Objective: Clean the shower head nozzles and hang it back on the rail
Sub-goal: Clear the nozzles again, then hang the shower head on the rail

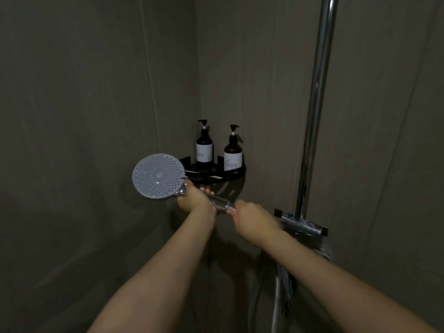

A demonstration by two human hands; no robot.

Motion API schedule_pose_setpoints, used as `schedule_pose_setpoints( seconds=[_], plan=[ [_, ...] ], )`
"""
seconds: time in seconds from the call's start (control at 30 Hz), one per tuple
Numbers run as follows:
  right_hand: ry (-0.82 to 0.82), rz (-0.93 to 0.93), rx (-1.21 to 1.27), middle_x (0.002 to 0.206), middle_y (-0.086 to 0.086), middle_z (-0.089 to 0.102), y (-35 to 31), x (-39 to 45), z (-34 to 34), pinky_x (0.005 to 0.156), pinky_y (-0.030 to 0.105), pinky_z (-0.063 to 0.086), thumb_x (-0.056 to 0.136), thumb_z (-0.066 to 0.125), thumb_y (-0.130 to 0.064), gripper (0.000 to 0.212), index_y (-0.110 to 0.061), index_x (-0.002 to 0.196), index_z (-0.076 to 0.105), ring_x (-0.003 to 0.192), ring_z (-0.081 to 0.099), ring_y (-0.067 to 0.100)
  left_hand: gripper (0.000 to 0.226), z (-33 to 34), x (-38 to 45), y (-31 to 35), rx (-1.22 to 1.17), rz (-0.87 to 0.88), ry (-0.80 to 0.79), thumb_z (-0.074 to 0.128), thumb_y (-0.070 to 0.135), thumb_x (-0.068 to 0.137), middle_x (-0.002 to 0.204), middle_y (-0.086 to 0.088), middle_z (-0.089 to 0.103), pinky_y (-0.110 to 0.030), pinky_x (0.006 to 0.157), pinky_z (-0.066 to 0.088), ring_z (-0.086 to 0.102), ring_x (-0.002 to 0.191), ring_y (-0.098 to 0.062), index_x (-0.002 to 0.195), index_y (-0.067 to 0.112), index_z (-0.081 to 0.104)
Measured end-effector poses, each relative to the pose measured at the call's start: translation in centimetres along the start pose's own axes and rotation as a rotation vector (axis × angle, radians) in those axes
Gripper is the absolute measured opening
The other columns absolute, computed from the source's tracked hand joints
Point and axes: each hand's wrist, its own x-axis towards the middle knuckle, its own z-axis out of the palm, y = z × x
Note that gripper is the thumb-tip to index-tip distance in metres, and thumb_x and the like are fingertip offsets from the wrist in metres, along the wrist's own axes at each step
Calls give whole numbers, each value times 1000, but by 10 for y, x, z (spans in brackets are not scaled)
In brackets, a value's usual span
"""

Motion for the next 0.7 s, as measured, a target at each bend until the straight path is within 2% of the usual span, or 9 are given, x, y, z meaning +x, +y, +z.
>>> schedule_pose_setpoints(
  seconds=[0.07, 0.13, 0.27, 0.4, 0.47, 0.53, 0.6, 0.63, 0.7],
  plan=[
    [-104, 164, 373, 72, 6, 59, 2, 4, 0, 60, 26, 42, 102, 28, -31, 42, -12, 78, 57, 71, 60, 25, 12, -2, -1, -1, 50, 9, -41, 54, 17, 90, 57, -5, 45, -22, 40, 38, 42, 42, -15, 84, 9, 48],
    [-183, 235, 589, 64, 3, 53, 6, 7, -3, 47, 18, 38, 101, 30, -35, 47, -12, 73, 59, 58, 52, 17, 13, -4, 1, -3, 59, 9, -42, 54, 19, 91, 57, -6, 45, -24, 41, 38, 42, 44, -15, 83, 10, 48],
    [-206, 75, 32, 106, 9, 61, -2, 3, -9, 72, 29, 44, 88, 59, -40, 40, -9, 113, 55, 93, 60, 23, 15, -7, 2, -4, 28, -4, 12, 56, 24, 91, 62, -3, 49, -25, 42, 41, 47, 48, -13, 98, 11, 52],
    [-110, 233, -122, 115, 10, 62, -14, 4, 1, 73, 31, 45, 92, 52, -16, 24, -8, 113, 57, 102, 61, 26, 9, -8, -10, -15, 99, -1, -4, 57, 18, 90, 62, -3, 51, -27, 46, 45, 49, 49, -14, 89, 11, 52],
    [-162, 365, 29, 110, 10, 63, -11, 9, 1, 71, 29, 44, 90, 52, -17, 25, -7, 112, 58, 99, 62, 26, 5, -8, -12, -18, 151, -29, -51, 58, 10, 87, 62, -3, 52, -28, 48, 46, 49, 49, -13, 91, 9, 54],
    [-396, 437, 349, 83, 7, 64, 0, 12, -1, 54, 24, 43, 89, 54, -19, 14, -8, 96, 59, 70, 65, 20, 5, -9, -8, -17, 166, -107, -199, 56, 7, 87, 53, 0, 48, -22, 41, 40, 43, 40, -10, 84, 9, 52],
    [-768, 520, 765, 46, -4, 46, 10, 11, -3, 32, 16, 28, 92, 52, -23, 26, -16, 67, 47, 32, 40, 7, 16, -10, -8, -13, 150, -216, -374, 55, 7, 89, 42, 4, 42, -16, 37, 34, 38, 33, -7, 76, 14, 48],
    [-840, 540, 902, 38, -8, 38, 14, 11, -2, 29, 14, 22, 93, 51, -25, 34, -19, 62, 40, 27, 30, 4, 18, -10, -10, -11, 142, -240, -419, 55, 7, 89, 40, 6, 42, -15, 36, 32, 37, 32, -6, 74, 15, 47],
    [-742, 540, 908, 40, -8, 39, 16, 11, 3, 32, 15, 25, 91, 56, -25, 31, -20, 65, 40, 30, 31, 5, 19, -7, -12, -13, 159, -205, -371, 56, 5, 88, 42, 4, 43, -15, 37, 34, 39, 33, -6, 73, 13, 47]
  ],
)
